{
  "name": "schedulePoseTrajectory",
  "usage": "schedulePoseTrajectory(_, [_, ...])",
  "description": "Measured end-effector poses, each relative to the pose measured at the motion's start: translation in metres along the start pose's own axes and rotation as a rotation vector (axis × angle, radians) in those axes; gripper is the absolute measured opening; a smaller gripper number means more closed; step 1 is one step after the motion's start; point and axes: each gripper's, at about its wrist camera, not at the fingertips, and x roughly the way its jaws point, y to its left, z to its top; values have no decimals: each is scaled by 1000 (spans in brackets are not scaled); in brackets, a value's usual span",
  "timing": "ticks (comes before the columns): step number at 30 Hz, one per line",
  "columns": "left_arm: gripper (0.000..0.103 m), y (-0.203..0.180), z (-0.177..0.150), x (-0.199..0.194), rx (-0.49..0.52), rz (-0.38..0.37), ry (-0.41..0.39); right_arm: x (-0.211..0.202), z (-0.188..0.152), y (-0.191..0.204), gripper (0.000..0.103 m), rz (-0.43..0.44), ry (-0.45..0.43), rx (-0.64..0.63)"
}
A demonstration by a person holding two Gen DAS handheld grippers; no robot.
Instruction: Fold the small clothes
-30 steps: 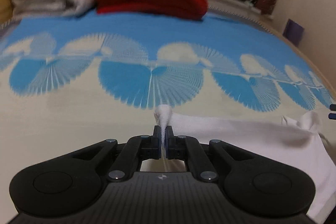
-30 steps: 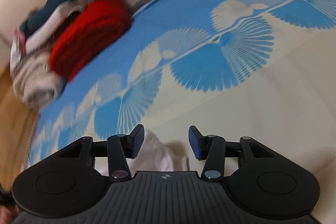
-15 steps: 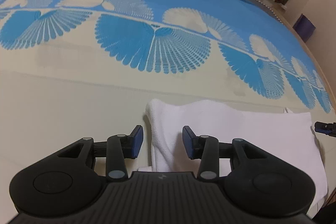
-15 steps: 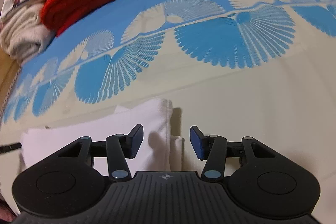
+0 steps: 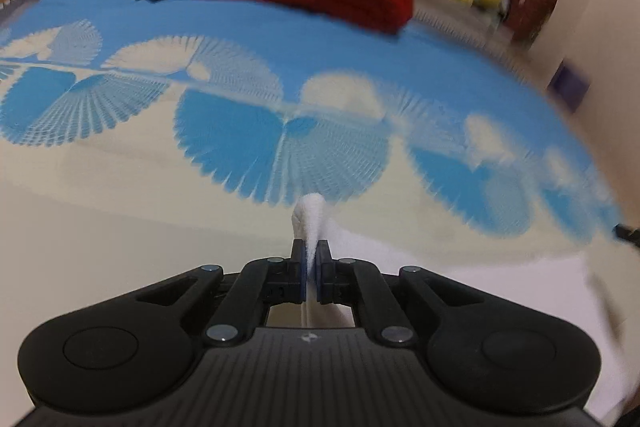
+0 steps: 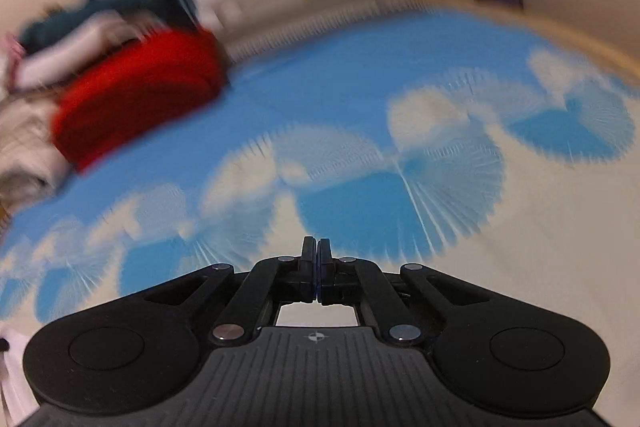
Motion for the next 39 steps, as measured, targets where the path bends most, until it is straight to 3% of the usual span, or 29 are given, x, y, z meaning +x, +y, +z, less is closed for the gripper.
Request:
schedulePoseTrajectory(2, [18, 1, -3, 8, -16, 4, 76, 20, -8, -7, 4, 48, 170, 71])
schedulePoseTrajectory(3, [37, 5, -3, 9, -48, -24, 102, 26, -12, -7, 8, 74, 218, 84])
schedulePoseTrajectory(4, [47, 8, -4, 8, -75, -44, 109, 28, -15, -3, 12, 85, 232, 74])
schedulePoseTrajectory(5, [48, 10, -5, 8, -83, -43, 105, 28, -18, 2, 26, 83, 229, 42])
schedulePoseTrajectory(6, [48, 10, -5, 8, -87, -38, 104, 28, -20, 8, 38, 77, 223, 11])
schedulePoseTrajectory(10, [48, 15, -8, 15, -141, -38, 131, 37, -26, 14, 38, 92, 257, -9])
schedulePoseTrajectory(12, [45, 14, -10, 19, -144, -25, 133, 40, -30, 21, 1, 90, 255, -46])
schedulePoseTrajectory(14, [3, 10, -9, 18, -122, -29, 116, 33, -28, 33, 1, 66, 192, -103])
schedulePoseTrajectory(17, [5, 1, 2, -3, -63, -32, -16, 5, -13, 37, 0, 68, -36, -62])
schedulePoseTrajectory(18, [5, -1, 4, -7, -56, -24, -49, 1, -10, 36, 0, 60, -71, -49])
schedulePoseTrajectory(20, [5, -3, 6, -2, -39, 28, -41, 11, -10, 37, 2, 4, -33, -67])
schedulePoseTrajectory(22, [9, -6, 5, 9, -26, 87, 45, 27, -15, 36, 5, -63, 66, -64])
schedulePoseTrajectory(25, [14, -10, 6, 1, -4, 59, 58, 25, -16, 33, 7, -117, 104, -57])
schedulePoseTrajectory(28, [19, -11, 11, -23, 7, 31, 28, 4, -13, 37, 21, -92, 72, -85])
schedulePoseTrajectory(30, [19, -11, 8, -36, -6, -56, 69, -13, -15, 42, 27, -30, 90, -138])
schedulePoseTrajectory(32, [23, -17, -2, -46, 42, -159, 144, -26, -22, 47, 28, 43, 156, -188])
schedulePoseTrajectory(35, [26, -39, -36, -59, 253, -269, 265, -43, -47, 50, 28, 158, 308, -298])
schedulePoseTrajectory(37, [26, -49, -66, -61, 375, -294, 350, -52, -71, 51, 28, 162, 393, -418])
schedulePoseTrajectory(39, [26, -51, -100, -50, 470, -234, 469, -55, -100, 46, 28, 105, 494, -549])
